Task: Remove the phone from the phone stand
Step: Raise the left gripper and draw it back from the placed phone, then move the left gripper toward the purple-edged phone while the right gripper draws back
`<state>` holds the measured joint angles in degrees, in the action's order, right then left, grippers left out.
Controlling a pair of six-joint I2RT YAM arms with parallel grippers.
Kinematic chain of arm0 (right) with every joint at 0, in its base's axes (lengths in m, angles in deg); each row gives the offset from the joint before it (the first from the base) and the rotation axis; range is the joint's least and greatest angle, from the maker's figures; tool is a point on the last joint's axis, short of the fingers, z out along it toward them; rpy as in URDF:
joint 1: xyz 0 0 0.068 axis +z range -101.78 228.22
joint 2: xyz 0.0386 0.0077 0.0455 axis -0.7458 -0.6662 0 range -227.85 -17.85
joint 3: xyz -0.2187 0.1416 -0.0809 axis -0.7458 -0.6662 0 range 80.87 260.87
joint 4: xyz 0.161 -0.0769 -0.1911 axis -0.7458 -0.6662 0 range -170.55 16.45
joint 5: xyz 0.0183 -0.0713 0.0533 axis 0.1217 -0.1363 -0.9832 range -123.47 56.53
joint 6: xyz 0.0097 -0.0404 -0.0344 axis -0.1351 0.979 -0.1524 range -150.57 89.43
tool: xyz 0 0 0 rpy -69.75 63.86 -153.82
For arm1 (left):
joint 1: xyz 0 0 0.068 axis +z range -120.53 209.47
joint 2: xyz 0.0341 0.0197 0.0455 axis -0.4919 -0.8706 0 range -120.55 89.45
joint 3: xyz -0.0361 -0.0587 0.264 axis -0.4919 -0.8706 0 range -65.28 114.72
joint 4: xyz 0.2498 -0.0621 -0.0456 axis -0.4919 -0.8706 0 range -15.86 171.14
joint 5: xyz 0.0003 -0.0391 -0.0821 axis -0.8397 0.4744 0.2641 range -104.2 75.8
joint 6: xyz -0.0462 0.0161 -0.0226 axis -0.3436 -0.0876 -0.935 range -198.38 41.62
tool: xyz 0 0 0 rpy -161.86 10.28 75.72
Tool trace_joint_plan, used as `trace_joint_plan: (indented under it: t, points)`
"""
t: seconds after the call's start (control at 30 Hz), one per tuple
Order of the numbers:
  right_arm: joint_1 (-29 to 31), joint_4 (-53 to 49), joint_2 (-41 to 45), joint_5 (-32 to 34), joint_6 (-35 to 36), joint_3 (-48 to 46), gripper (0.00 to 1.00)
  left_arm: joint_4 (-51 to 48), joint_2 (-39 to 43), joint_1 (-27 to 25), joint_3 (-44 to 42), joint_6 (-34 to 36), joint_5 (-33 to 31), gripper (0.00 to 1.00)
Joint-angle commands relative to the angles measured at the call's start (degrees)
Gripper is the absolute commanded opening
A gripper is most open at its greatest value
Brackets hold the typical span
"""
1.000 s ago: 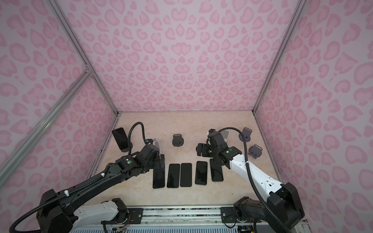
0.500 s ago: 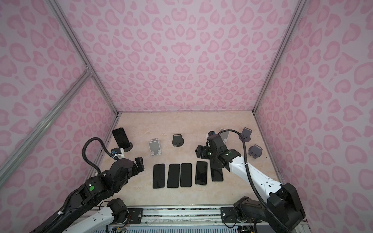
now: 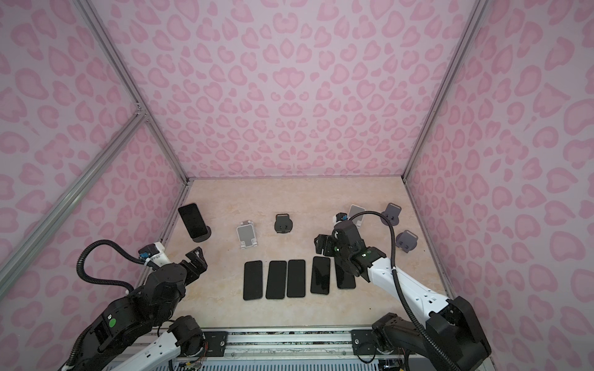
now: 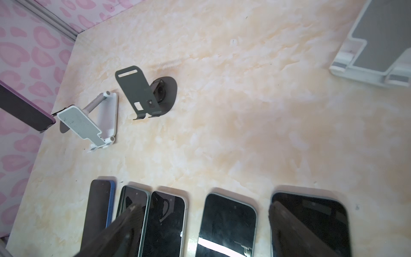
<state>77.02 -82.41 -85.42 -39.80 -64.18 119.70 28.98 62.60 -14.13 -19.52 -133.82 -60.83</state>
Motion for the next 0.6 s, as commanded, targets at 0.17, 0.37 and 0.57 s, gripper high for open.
trace_joint_plan:
  t: [0.17,0.37,0.57]
  points:
    - [-0.3,8.9,6.8,6.2,-1.9,-5.2,0.92,7.2,-10.0,0.1,3.1,-1.5,-9.6,0.99]
    - [-0.4,6.3,7.6,5.8,4.9,-4.5,0.94,12.6,-16.2,0.2,3.2,-1.7,-11.4,0.96]
    - [-0.7,15.8,13.5,3.2,2.7,-9.6,0.96,12.6,-19.1,0.3,9.8,2.7,-12.9,0.96]
